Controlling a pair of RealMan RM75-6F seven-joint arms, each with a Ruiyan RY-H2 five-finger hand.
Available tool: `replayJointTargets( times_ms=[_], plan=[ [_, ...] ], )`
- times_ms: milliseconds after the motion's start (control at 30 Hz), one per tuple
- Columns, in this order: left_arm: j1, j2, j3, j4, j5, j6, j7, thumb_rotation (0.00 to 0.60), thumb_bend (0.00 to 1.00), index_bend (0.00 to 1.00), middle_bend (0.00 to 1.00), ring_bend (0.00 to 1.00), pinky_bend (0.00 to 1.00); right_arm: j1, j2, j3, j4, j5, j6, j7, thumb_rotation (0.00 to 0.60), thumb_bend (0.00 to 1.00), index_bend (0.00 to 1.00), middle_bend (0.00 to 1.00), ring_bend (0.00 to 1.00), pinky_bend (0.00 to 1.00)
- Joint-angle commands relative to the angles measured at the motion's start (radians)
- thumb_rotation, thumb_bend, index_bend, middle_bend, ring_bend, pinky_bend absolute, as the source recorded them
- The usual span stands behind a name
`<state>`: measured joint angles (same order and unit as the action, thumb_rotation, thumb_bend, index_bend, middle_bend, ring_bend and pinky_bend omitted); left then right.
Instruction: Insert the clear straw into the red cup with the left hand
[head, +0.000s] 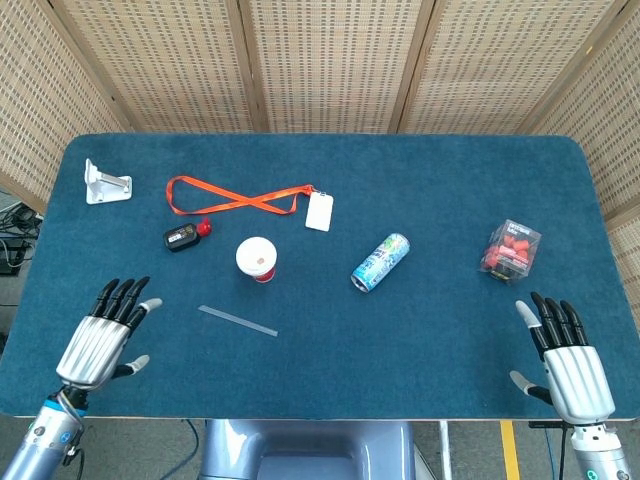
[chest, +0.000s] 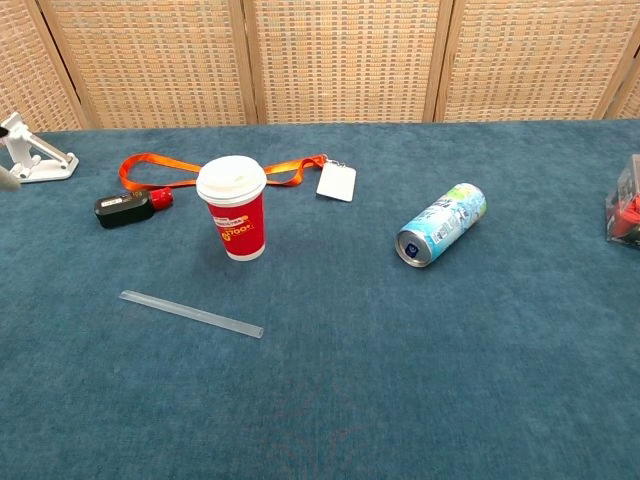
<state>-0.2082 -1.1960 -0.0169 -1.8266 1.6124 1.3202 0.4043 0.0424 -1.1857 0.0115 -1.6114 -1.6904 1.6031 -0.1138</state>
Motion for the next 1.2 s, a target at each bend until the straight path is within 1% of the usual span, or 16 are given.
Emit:
replayJointTargets(
  times_ms=[33,133,267,400,467,600,700,900,1200],
  plan=[
    [-0.058,-0.028,-0.024,-0.014,-0.015,-0.071,0.044,0.600,0.17,0.35,0.00,0.00,0.00,0.000,0.001,0.001,0.000,0.000,0.001,0.005,0.600,0.02,0.10,0.00,0.00,0.00],
    [-0.099,-0.060,-0.037,-0.015,-0.042,-0.127,0.080,0.600,0.17,0.36,0.00,0.00,0.00,0.000,0.004,0.003,0.000,0.005,0.001,0.013,0.600,0.02,0.10,0.00,0.00,0.00],
    [-0.145,-0.115,-0.054,0.006,-0.085,-0.185,0.129,0.600,0.22,0.38,0.00,0.00,0.00,0.000,0.007,0.006,0.001,0.010,0.001,0.024,0.600,0.02,0.10,0.00,0.00,0.00],
    [-0.190,-0.179,-0.070,0.044,-0.130,-0.233,0.175,0.600,0.25,0.39,0.00,0.00,0.00,-0.001,0.010,0.009,0.002,0.015,0.002,0.036,0.600,0.02,0.10,0.00,0.00,0.00],
    [-0.207,-0.204,-0.075,0.061,-0.147,-0.249,0.195,0.600,0.27,0.39,0.00,0.00,0.00,0.000,0.011,0.011,0.003,0.018,0.001,0.041,0.600,0.02,0.10,0.00,0.00,0.00],
    [-0.251,-0.251,-0.076,0.093,-0.163,-0.288,0.233,0.600,0.28,0.39,0.00,0.00,0.00,0.001,0.014,0.013,0.005,0.025,-0.002,0.051,0.600,0.02,0.10,0.00,0.00,0.00],
    [-0.269,-0.273,-0.072,0.108,-0.170,-0.300,0.249,0.600,0.28,0.40,0.00,0.00,0.00,0.001,0.014,0.014,0.007,0.026,-0.002,0.055,0.600,0.02,0.10,0.00,0.00,0.00],
    [-0.284,-0.317,-0.062,0.138,-0.199,-0.298,0.267,0.600,0.28,0.45,0.00,0.00,0.00,0.000,0.016,0.017,0.008,0.031,-0.001,0.063,0.600,0.02,0.10,0.00,0.00,0.00],
    [-0.307,-0.342,-0.050,0.178,-0.230,-0.304,0.259,0.600,0.28,0.46,0.00,0.00,0.00,0.001,0.014,0.015,0.008,0.028,-0.003,0.059,0.600,0.02,0.10,0.00,0.00,0.00]
  ],
)
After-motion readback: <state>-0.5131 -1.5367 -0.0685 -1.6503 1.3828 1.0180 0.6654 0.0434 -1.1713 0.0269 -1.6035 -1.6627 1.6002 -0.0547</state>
